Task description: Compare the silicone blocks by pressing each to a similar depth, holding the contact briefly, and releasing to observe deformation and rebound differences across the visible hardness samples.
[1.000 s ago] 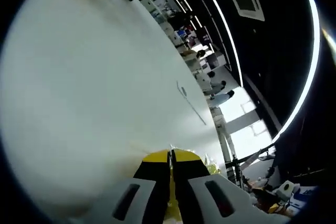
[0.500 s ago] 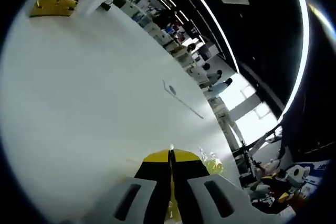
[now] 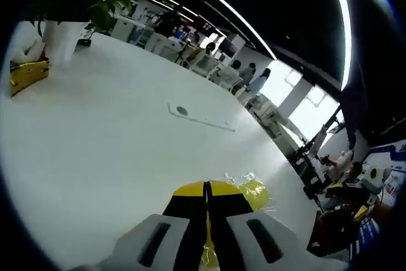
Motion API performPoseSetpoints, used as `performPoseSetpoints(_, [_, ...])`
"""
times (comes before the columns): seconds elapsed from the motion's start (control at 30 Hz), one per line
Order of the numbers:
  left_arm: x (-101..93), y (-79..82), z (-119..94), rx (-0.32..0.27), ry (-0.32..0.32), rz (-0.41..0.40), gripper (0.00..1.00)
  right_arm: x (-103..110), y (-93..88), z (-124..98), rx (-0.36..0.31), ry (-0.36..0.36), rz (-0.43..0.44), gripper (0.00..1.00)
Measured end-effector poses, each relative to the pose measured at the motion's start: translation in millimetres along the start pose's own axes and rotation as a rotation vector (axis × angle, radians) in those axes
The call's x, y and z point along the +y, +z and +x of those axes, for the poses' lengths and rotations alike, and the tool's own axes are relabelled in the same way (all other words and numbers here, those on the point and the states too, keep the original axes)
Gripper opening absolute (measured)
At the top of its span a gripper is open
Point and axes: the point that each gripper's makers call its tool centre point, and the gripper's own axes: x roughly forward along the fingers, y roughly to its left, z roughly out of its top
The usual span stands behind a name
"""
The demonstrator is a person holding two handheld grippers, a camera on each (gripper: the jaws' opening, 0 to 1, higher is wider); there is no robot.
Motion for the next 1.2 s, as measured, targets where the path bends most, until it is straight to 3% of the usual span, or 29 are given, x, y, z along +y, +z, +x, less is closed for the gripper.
performPoseSetpoints(0.27, [-36.4, 1.5, -5.6, 0.015, -0.026, 0.082, 0.0, 4.1, 5.1, -17.8, -0.042, -0.005, -0.016, 0.71])
performPoseSetpoints(0.6, [-56.5, 5.1, -12.2, 0.026, -0.034, 0.148, 0.0, 3.0, 13.5, -37.4, -0.099, -0.021, -0.031, 0.71])
performPoseSetpoints(0.87, [-81.9, 27.2, -26.9, 0.004, -0.047, 0.248, 0.0, 4.4, 28.8, -43.3, -0.145, -0.011, -0.052, 0.7])
performPoseSetpoints(1.2, [-126.1, 50.4, -54.7, -0.059, -0.116, 0.295, 0.0, 15.2, 59.2, -56.4, -0.221, 0.056, -0.058, 0.73])
